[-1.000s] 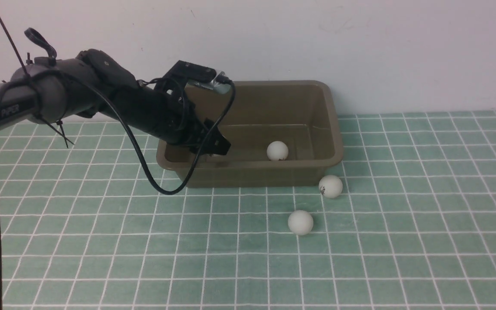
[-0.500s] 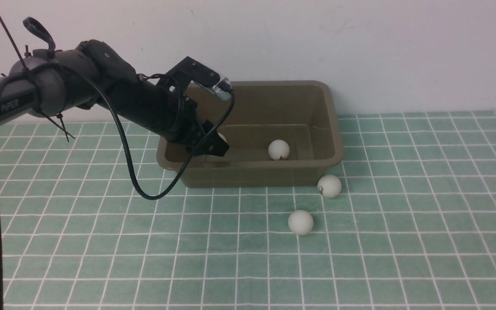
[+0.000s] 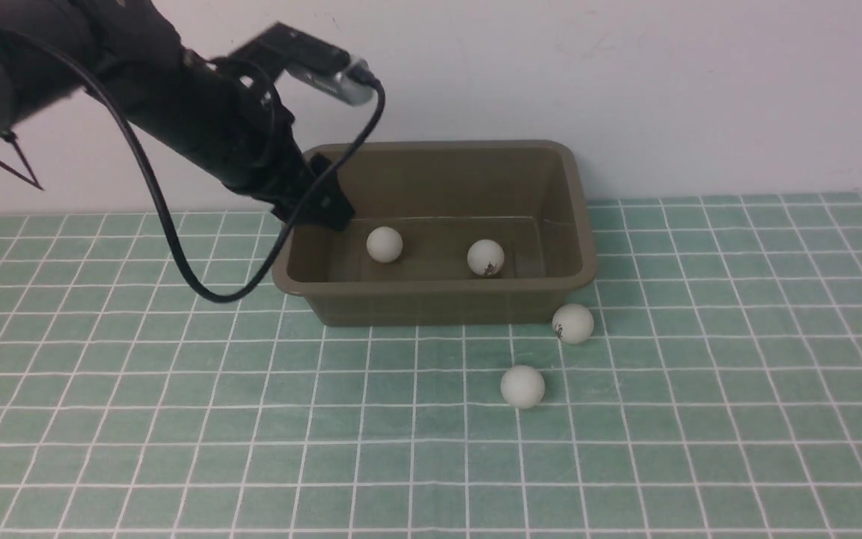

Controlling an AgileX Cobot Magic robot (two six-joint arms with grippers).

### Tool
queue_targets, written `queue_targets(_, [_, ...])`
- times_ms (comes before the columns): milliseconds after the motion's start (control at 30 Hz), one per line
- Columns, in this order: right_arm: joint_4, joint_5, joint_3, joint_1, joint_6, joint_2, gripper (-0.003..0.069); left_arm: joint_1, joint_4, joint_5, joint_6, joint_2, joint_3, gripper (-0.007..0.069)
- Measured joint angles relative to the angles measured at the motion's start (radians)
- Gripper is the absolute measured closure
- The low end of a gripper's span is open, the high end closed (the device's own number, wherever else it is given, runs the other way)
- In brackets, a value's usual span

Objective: Put the table tennis balls in the box on the green coffee tablecloth.
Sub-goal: 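Reach for and grasp a ping pong ball on the table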

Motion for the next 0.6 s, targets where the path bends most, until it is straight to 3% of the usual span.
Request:
queue_targets(133, [0.026,-0.034,0.000,0.000,0.000,0.000,0.0216,0.000,-0.016,0.079,-0.017,-0.043,0.000,0.0466])
queue_targets(333, [0.069,0.001,0.000,0.000,-0.021,0.040,0.0216,-0.001,-0.081,0.080,0.010,-0.092,0.085,0.0482])
queue_targets(467, [0.088,0.028,0.000,0.000,-0.063,0.077,0.0216,-0.027,-0.087,0.073,0.040,-0.181,0.258,0.0482])
queue_targets(600, [0.188,0.001,0.001,0.000,-0.155,0.114,0.0216,-0.068,-0.091,-0.041,0.048,-0.306,0.468,0.0482])
